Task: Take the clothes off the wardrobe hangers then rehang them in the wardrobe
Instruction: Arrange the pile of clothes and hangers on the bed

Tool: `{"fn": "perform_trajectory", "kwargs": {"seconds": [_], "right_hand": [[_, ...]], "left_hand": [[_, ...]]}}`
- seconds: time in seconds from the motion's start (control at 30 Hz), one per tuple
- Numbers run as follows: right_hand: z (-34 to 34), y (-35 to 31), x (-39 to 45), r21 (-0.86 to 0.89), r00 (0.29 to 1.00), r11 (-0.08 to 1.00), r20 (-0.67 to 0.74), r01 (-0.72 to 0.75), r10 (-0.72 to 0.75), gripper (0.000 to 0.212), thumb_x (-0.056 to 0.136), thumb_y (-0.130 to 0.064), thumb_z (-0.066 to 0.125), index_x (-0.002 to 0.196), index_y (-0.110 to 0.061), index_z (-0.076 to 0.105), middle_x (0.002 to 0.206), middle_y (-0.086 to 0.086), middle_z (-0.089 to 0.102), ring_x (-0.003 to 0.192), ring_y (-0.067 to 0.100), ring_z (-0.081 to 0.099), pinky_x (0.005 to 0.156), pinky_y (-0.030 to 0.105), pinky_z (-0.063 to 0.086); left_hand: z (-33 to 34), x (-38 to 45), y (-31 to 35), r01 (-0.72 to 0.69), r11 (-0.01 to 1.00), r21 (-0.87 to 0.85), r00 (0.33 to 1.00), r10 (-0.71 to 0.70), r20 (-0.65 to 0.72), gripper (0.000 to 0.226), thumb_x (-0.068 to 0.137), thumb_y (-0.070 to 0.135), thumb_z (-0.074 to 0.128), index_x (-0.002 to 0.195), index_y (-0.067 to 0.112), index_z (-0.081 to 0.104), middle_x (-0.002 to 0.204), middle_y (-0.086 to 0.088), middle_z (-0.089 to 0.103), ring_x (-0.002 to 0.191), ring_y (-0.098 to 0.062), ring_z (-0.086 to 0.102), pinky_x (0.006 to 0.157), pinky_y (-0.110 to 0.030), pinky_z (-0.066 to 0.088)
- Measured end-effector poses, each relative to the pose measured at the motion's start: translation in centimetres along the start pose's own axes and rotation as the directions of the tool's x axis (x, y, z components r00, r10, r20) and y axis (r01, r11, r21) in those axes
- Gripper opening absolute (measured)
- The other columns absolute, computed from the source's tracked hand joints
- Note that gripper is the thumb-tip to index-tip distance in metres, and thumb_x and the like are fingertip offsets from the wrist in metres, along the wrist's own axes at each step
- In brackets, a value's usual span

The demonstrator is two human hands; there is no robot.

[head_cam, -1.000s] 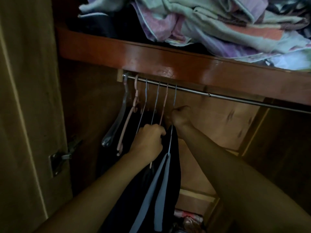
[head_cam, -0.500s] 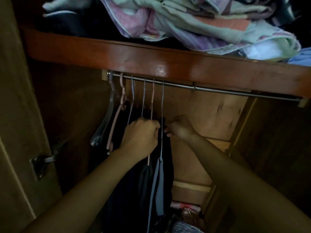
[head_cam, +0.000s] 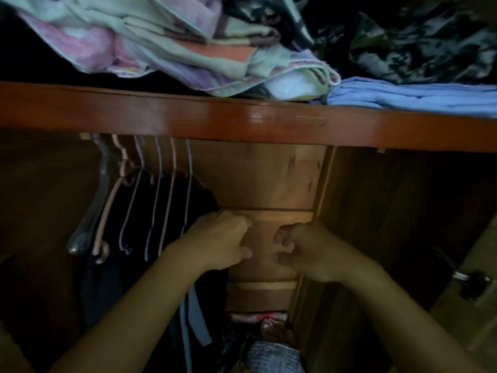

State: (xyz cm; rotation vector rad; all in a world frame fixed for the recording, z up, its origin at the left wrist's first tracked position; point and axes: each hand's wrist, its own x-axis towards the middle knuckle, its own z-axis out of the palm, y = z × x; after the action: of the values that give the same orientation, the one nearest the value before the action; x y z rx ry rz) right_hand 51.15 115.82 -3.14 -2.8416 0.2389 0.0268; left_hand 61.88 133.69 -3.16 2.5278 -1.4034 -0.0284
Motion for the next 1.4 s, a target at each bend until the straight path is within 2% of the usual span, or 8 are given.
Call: {"fn": "perform_trajectory", "kwargs": {"seconds": [0.17, 0.27, 0.4, 0.63, 0.83, 1.07, 1.27, 1.4], "right_hand": [[-0.9, 3.9, -6.6, -0.013, 0.992, 0.992, 0.002, -0.124, 0.124, 0.036, 0.090, -0.051, 0.062, 0.121, -0.032, 0.060, 0.112, -0.010, 0.064, 0.101, 0.010, 0.062, 0.088, 0.034, 0.053], [-1.0, 5.5, -9.7, 0.028, 0.971, 0.972, -0.033, -0.235, 0.235, 0.032, 0.089, -0.048, 0.064, 0.116, -0.031, 0.064, 0.111, -0.006, 0.068, 0.101, 0.014, 0.065, 0.090, 0.038, 0.054], [-0.9, 6.6, -13.4, 0.004, 0.921, 0.923, -0.056, -0.385, 0.385, 0.037, 0.089, -0.053, 0.061, 0.122, -0.036, 0.059, 0.117, -0.007, 0.065, 0.108, 0.015, 0.063, 0.090, 0.037, 0.053], [1.8, 5.6, -20.0, 0.037, 0.754, 0.808, -0.338, -0.588, 0.563, 0.060, 0.085, -0.053, 0.064, 0.134, -0.037, 0.034, 0.128, -0.003, 0.057, 0.111, 0.024, 0.063, 0.088, 0.042, 0.054], [5.2, 2.9, -26.1, 0.079, 0.531, 0.612, -0.417, -0.787, 0.738, 0.055, 0.087, -0.054, 0.063, 0.133, -0.038, 0.039, 0.118, -0.009, 0.061, 0.096, 0.013, 0.064, 0.075, 0.029, 0.052], [8.5, -1.4, -34.2, 0.206, 0.241, 0.318, -0.328, -0.925, 0.913, 0.041, 0.091, -0.046, 0.064, 0.125, -0.025, 0.055, 0.112, -0.003, 0.064, 0.092, 0.016, 0.063, 0.070, 0.025, 0.047], [11.2, -5.0, -42.2, 0.306, 0.025, 0.113, -0.280, -0.945, 0.960, 0.043, 0.091, -0.050, 0.062, 0.126, -0.026, 0.053, 0.114, -0.005, 0.063, 0.090, 0.013, 0.063, 0.074, 0.024, 0.051], [13.4, -7.1, -47.6, 0.334, -0.119, -0.015, -0.294, -0.942, 0.948, 0.042, 0.090, -0.052, 0.062, 0.123, -0.026, 0.053, 0.112, -0.005, 0.062, 0.092, 0.015, 0.061, 0.071, 0.026, 0.046]], "left_hand": [[2.7, 1.8, 5.1, -0.063, 0.996, -0.060, 0.982, 0.073, 0.174, 0.047, 0.082, 0.043, 0.074, 0.119, 0.020, 0.058, 0.110, 0.004, 0.054, 0.096, -0.012, 0.052, 0.077, -0.027, 0.050], [4.1, 3.3, 7.7, -0.141, 0.983, -0.115, 0.970, 0.161, 0.180, 0.033, 0.075, 0.047, 0.077, 0.098, 0.036, 0.056, 0.104, 0.010, 0.056, 0.096, -0.011, 0.054, 0.080, -0.031, 0.052], [5.9, 5.3, 10.1, -0.215, 0.960, -0.181, 0.943, 0.252, 0.216, 0.069, 0.069, 0.053, 0.079, 0.129, 0.037, 0.050, 0.123, 0.016, 0.050, 0.106, -0.006, 0.052, 0.086, -0.029, 0.050], [7.8, 7.2, 14.2, -0.472, 0.851, -0.228, 0.829, 0.517, 0.215, 0.069, 0.072, 0.052, 0.076, 0.133, 0.038, 0.048, 0.132, 0.015, 0.049, 0.113, -0.001, 0.045, 0.090, -0.024, 0.043], [10.2, 5.3, 19.7, -0.653, 0.702, -0.285, 0.622, 0.711, 0.327, 0.074, 0.079, 0.049, 0.075, 0.143, 0.041, 0.038, 0.147, 0.012, 0.040, 0.129, -0.005, 0.042, 0.098, -0.026, 0.044], [13.3, 0.2, 27.1, -0.811, 0.502, -0.300, 0.392, 0.848, 0.357, 0.071, 0.076, 0.053, 0.076, 0.139, 0.041, 0.045, 0.137, 0.013, 0.052, 0.114, -0.003, 0.051, 0.091, -0.027, 0.047], [16.0, -5.9, 34.1, -0.902, 0.225, -0.370, 0.080, 0.926, 0.368, 0.066, 0.077, 0.055, 0.073, 0.135, 0.046, 0.043, 0.138, 0.018, 0.051, 0.100, 0.007, 0.046, 0.070, -0.013, 0.039], [17.8, -10.4, 39.0, -0.915, 0.098, -0.391, -0.061, 0.925, 0.376, 0.065, 0.081, 0.052, 0.072, 0.139, 0.039, 0.044, 0.141, 0.013, 0.051, 0.118, -0.004, 0.051, 0.086, -0.022, 0.046]]}}
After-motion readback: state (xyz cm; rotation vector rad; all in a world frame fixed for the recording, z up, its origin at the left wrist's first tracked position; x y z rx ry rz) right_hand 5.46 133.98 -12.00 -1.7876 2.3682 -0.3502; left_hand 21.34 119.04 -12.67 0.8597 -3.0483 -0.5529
